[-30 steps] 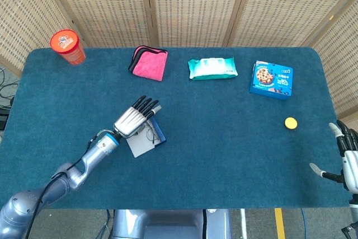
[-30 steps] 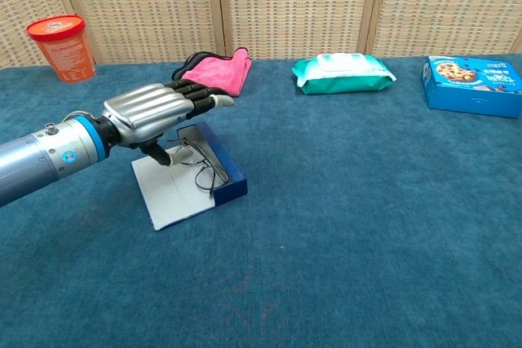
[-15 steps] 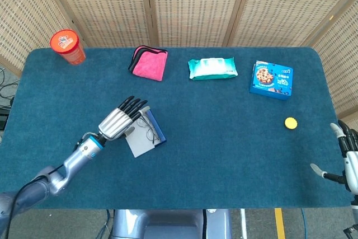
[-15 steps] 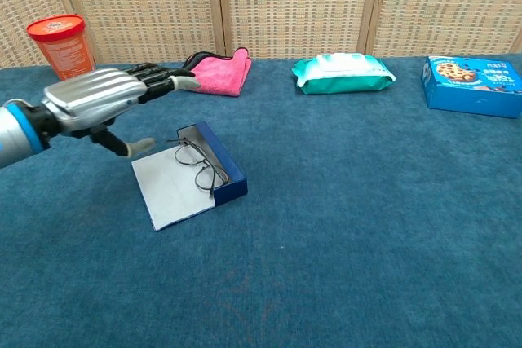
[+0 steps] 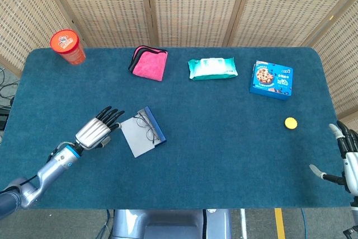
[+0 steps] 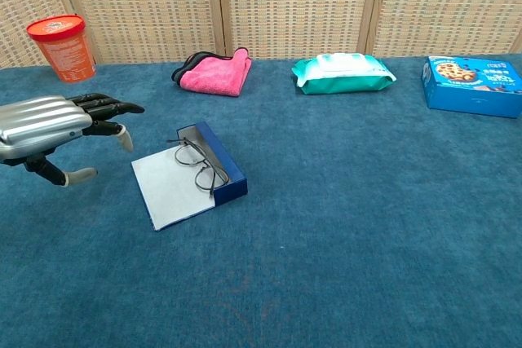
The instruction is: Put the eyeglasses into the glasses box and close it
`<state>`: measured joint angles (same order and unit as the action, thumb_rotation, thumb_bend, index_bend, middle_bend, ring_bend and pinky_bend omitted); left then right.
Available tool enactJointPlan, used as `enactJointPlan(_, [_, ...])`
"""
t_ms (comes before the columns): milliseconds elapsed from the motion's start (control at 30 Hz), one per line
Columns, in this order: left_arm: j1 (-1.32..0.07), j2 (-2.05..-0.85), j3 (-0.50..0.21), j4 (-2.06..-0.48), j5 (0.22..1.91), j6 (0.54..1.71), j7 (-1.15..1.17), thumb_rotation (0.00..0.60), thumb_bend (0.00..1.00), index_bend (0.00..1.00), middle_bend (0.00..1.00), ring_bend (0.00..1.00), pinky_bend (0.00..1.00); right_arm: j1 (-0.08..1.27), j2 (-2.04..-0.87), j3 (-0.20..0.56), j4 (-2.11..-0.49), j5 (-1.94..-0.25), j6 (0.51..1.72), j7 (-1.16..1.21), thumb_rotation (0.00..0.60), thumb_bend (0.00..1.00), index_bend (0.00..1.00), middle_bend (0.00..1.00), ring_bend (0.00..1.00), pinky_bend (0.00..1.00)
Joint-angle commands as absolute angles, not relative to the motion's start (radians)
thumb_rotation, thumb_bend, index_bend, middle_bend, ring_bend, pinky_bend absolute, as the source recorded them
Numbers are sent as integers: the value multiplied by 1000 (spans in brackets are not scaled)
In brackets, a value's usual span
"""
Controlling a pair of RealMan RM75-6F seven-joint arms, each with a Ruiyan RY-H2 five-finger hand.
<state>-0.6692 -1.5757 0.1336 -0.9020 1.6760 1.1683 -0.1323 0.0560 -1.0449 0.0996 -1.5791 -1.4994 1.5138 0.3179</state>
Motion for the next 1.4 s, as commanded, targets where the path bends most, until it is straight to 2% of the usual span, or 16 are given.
enactJointPlan(33, [-663,-1597,136,-878,1681,1167,-150,600,416,299,0,0,0,57,-1045,99,-1580,-1500,1513,319,600,0,0,0,0,0])
enactJointPlan(367, [-660,-1681,133,-787,1700,1177,-180,600,416,299,0,0,0,57,-1043,100,-1579,-1497,1511,323,600,0,0,0,0,0])
enactJointPlan(833, [-641,-1837,141,-556,1722,1212,-292,600,417,276,0,0,0,58,-1039,99,-1580,-1495,1508,330,600,0,0,0,0,0])
enactJointPlan(1400, [-666,-1874,136,-510,1723,1187,-288,600,420,275,0,0,0,58,-1040,98,-1579,-1496,1507,329,600,0,0,0,0,0])
